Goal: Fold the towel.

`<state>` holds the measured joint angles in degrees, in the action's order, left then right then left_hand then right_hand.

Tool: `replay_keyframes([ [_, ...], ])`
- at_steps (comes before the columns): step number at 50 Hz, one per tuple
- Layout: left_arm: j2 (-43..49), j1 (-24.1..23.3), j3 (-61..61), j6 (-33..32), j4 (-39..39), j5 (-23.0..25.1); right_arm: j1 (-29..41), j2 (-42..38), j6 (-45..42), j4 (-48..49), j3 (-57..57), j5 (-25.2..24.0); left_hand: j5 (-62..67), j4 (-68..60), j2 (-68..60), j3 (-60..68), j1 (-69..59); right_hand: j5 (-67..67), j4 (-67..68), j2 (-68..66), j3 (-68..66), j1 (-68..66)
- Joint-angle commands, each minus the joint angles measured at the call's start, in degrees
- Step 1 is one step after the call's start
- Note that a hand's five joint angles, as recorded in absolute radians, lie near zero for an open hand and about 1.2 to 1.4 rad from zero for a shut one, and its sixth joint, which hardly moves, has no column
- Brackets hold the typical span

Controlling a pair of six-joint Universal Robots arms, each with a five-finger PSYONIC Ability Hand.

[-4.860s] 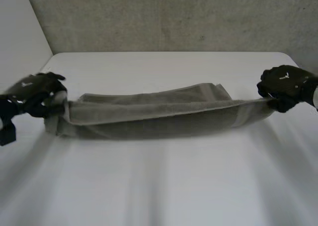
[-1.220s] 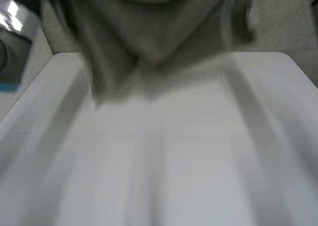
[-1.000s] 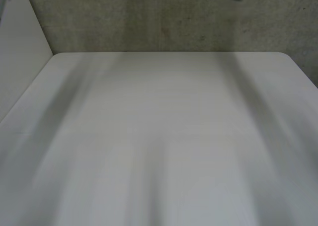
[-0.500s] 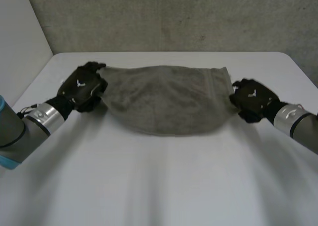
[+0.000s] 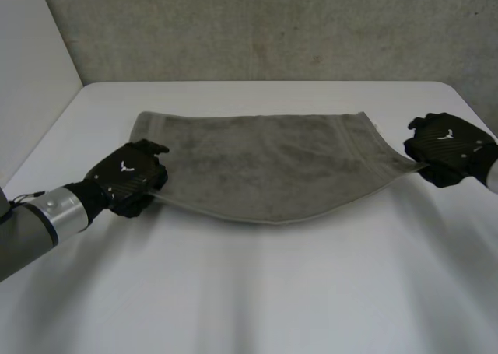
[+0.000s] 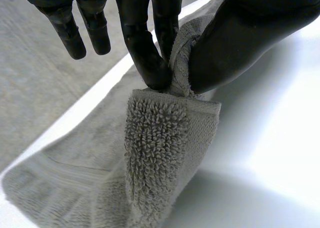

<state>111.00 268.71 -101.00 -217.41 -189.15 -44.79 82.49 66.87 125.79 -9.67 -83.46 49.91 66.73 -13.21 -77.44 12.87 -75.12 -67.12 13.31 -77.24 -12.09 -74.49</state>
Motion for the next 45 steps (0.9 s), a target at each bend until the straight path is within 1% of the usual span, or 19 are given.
replay_keyframes([
  [1,-3.33,-0.11,-3.67,-0.03,6.32,1.46,-5.84,0.71,-11.15,-8.93,-0.91,-3.06,3.27,3.21,-2.56,-2.87,-4.88,-2.88,-3.31,-2.76,2.09,-5.51],
  [2,-3.33,-0.11,-3.68,-0.03,6.33,1.46,-5.85,0.71,-11.18,-8.96,-0.92,-3.06,3.27,3.21,-2.56,-2.87,-4.88,-2.88,-3.31,-2.76,2.09,-5.51],
  [4,-4.21,-0.2,-4.47,-0.03,8.09,1.46,-7.43,1.5,-18.79,-15.7,-2.67,-3.5,3.27,3.21,-2.56,-2.87,-4.88,-2.88,-3.31,-2.76,2.09,-5.51],
  [7,-6.85,-0.11,-6.05,-0.03,11.87,1.46,-8.23,2.38,-23.31,-19.07,-3.73,-3.76,3.27,3.21,-2.56,-2.87,-4.88,-2.88,-3.31,-2.76,2.09,-5.51],
  [9,-9.91,0.06,-7.89,-0.38,15.46,1.46,-11.55,3.96,-32.23,-24.76,-6.01,-5.95,3.27,3.21,-2.56,-2.87,-4.88,-2.88,-3.31,-2.76,2.09,-5.51],
  [10,-9.93,0.06,-7.9,-0.38,15.48,1.46,-11.57,3.97,-32.28,-24.78,-6.02,-5.96,3.27,3.21,-2.56,-2.87,-4.88,-2.88,-3.31,-2.76,2.09,-5.51],
  [12,-13.16,1.2,-9.82,-2.39,18.71,1.37,-14.89,4.67,-39.45,-30.03,-7.94,-9.55,3.27,3.21,-2.56,-2.87,-4.88,-2.88,-3.31,-2.76,2.09,-5.51],
  [15,-14.58,2.17,-10.71,-4.07,20.49,1.37,-16.05,4.93,-42.47,-32.61,-8.57,-11.32,3.27,3.21,-2.56,-2.87,-4.88,-2.88,-3.31,-2.76,2.09,-5.51],
  [17,-16.42,3.31,-11.94,-8.18,24.42,1.37,-17.97,5.11,-46.67,-37.24,-9.09,-13.86,3.27,3.21,-2.56,-2.87,-4.88,-2.88,-3.31,-2.76,2.09,-5.51],
  [22,-16.96,3.4,-11.07,-13.11,29.61,1.55,-18.69,4.94,-49.76,-42.44,-8.22,-15.54,3.27,3.21,-2.56,-2.87,-4.88,-2.88,-3.31,-2.76,2.09,-5.51],
  [26,-16.08,3.14,-9.04,-14.79,30.24,1.46,-18.33,4.76,-48.89,-42.71,-5.49,-15.89,3.27,3.21,-2.56,-2.87,-4.88,-2.88,-3.31,-2.76,2.09,-5.51],
  [29,-14.58,3.14,-4.91,-14.18,30.07,1.46,-18.16,2.91,-44.32,-42.45,-0.74,-16.33,3.27,3.21,-2.56,-2.87,-4.88,-2.88,-3.31,-2.76,2.09,-5.51],
  [31,-11.95,2.88,-2.54,-14.18,29.8,1.46,-14.14,-3.64,-37.24,-40.79,7.56,-15.46,3.27,3.21,-2.56,-2.87,-4.88,-2.88,-3.31,-2.76,2.09,-5.51],
  [34,-5.97,1.21,4.23,-14.0,29.54,1.19,-10.86,-7.02,-33.42,-39.9,12.44,-14.05,3.27,3.21,-2.56,-2.87,-4.88,-2.88,-3.31,-2.76,2.09,-5.51],
  [36,-0.46,-1.51,10.88,-13.91,29.45,0.67,-6.14,-12.01,-26.42,-37.72,20.75,-8.28,3.27,3.21,-2.56,-2.87,-4.88,-2.88,-3.31,-2.76,2.09,-5.51],
  [37,-0.43,-1.52,10.91,-13.91,29.45,0.67,-6.12,-12.03,-26.39,-37.7,20.79,-8.25,3.27,3.21,-2.56,-2.87,-4.88,-2.88,-3.31,-2.76,2.09,-5.51],
  [39,2.38,-2.31,14.25,-14.0,29.36,0.32,-1.48,-15.44,-21.67,-33.86,27.17,-2.38,3.27,3.21,-2.56,-2.87,-4.88,-2.88,-3.31,-2.76,2.09,-5.51],
  [41,7.63,-3.1,20.28,-14.0,29.27,-0.73,1.15,-17.11,-19.64,-31.05,29.82,-0.53,3.27,3.21,-2.56,-2.87,-4.88,-2.88,-3.31,-2.76,2.09,-5.51],
  [45,11.78,-3.63,25.32,-14.27,28.75,-1.53,4.52,-20.03,-14.17,-24.87,33.89,2.04,3.27,3.21,-2.56,-2.87,-4.88,-2.88,-3.31,-2.76,2.09,-5.51],
])
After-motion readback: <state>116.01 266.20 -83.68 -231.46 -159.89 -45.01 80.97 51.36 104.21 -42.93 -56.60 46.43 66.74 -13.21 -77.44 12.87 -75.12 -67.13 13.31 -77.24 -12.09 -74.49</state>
